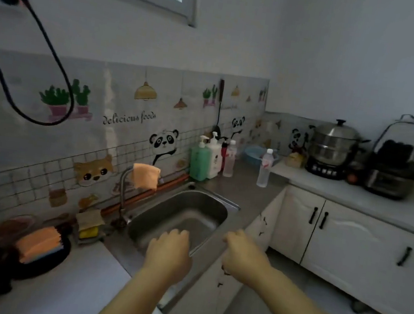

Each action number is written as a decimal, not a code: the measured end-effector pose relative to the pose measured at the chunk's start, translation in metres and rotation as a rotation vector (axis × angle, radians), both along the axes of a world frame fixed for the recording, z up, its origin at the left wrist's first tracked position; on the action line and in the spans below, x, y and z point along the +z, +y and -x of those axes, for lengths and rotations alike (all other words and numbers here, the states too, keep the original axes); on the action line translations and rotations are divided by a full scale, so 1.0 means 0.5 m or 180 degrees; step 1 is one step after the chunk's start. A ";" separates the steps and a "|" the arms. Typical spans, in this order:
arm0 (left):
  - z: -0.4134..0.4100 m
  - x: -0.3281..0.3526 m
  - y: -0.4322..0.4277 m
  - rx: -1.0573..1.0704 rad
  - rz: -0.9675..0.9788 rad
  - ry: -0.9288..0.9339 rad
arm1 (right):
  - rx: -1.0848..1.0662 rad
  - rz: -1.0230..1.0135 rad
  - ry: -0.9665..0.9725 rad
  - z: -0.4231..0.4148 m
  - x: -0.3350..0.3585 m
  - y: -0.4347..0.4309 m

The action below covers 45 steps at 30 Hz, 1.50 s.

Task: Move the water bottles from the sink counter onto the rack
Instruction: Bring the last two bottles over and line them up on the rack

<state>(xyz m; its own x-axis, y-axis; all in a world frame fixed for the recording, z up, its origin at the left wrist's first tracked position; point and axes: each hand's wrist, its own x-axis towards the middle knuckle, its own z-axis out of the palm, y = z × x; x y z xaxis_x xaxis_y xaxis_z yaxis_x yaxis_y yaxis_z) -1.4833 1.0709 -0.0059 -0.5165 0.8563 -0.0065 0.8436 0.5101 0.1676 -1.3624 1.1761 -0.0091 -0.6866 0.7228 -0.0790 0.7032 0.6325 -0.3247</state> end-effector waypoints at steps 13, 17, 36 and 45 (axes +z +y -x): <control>-0.161 0.012 0.414 -0.0112 0.0050 0.0054 | -0.0181 0.0196 0.0211 -0.167 -0.008 0.396; -0.153 0.007 0.515 -0.0123 0.0076 0.0054 | -0.0264 0.0206 0.0241 -0.161 -0.016 0.497; 0.129 -0.008 1.102 -0.0096 0.0245 -0.0098 | -0.0222 0.0081 -0.0063 0.090 -0.044 1.081; 0.226 -0.056 1.314 0.0222 0.0297 -0.0118 | -0.0160 0.0230 -0.0058 0.180 -0.077 1.334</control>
<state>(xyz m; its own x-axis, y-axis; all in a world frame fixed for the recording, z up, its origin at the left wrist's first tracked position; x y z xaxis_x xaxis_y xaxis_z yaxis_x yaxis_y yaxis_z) -1.5963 1.7279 -0.0340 -0.5727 0.8130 -0.1047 0.7997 0.5822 0.1469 -1.4525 1.8431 -0.0475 -0.6475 0.7483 -0.1443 0.7397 0.5716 -0.3550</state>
